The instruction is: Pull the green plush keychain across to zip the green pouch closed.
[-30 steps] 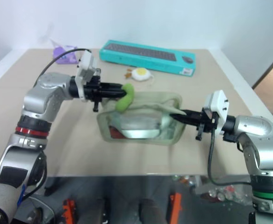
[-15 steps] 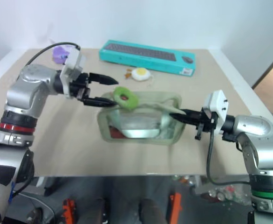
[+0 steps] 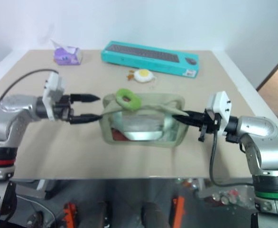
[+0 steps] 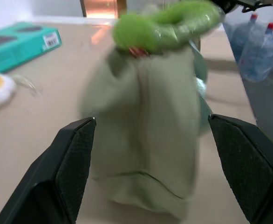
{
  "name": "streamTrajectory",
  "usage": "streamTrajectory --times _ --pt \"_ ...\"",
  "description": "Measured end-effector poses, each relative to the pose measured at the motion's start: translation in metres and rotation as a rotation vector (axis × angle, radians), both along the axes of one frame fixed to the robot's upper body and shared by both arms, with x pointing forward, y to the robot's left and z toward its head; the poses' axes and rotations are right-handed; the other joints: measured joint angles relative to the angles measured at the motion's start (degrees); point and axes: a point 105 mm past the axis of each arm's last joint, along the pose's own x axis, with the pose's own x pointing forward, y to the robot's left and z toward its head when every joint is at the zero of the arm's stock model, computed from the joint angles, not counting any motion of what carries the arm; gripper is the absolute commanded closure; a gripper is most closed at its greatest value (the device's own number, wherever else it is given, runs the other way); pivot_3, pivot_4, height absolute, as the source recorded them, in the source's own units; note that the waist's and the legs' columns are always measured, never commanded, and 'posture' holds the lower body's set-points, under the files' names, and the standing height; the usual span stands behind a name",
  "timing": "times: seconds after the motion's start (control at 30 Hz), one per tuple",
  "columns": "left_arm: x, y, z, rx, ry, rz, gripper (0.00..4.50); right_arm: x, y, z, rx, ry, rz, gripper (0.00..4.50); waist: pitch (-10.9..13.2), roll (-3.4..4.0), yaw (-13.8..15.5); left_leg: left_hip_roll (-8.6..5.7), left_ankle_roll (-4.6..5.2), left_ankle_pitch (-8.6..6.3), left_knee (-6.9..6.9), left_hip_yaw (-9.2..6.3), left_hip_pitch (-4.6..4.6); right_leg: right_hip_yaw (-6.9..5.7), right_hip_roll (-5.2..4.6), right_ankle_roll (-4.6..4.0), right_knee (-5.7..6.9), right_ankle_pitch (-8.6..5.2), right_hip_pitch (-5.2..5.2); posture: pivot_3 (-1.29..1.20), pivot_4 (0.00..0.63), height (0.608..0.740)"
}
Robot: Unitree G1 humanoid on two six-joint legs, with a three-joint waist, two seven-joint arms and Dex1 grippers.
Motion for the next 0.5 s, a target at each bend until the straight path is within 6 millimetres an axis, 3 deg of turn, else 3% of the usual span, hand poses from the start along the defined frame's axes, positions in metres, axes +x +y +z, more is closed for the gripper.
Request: streamTrajectory --times 0.23,0.33,0.5 --pt "0.007 -0.014 -0.003 -0.105 -0.004 0.120 0.50 0.001 0.000 0.000 -0.005 0.000 0.004 4.50 0.0 0.00 0.0 0.00 0.05 0.04 0.04 0.02 0.05 0.04 0.03 0.02 0.00 0.09 0.02 0.00 0.150 0.740" --pt "0.010 -0.014 -0.004 -0.128 -0.012 0.161 1.31 0.001 0.000 0.000 -0.005 0.000 0.003 4.50 0.0 0.00 0.0 0.00 0.05 0.04 0.03 0.02 0.05 0.04 0.03 0.03 0.00 0.08 0.02 0.00 0.150 0.740" --pt "0.013 -0.013 -0.003 -0.136 -0.035 0.190 3.03 0.001 0.000 0.000 0.002 0.010 0.003 4.50 0.0 0.00 0.0 -0.01 0.05 0.04 0.01 0.03 0.05 0.06 0.04 0.03 0.00 0.08 0.02 0.00 0.150 0.740"
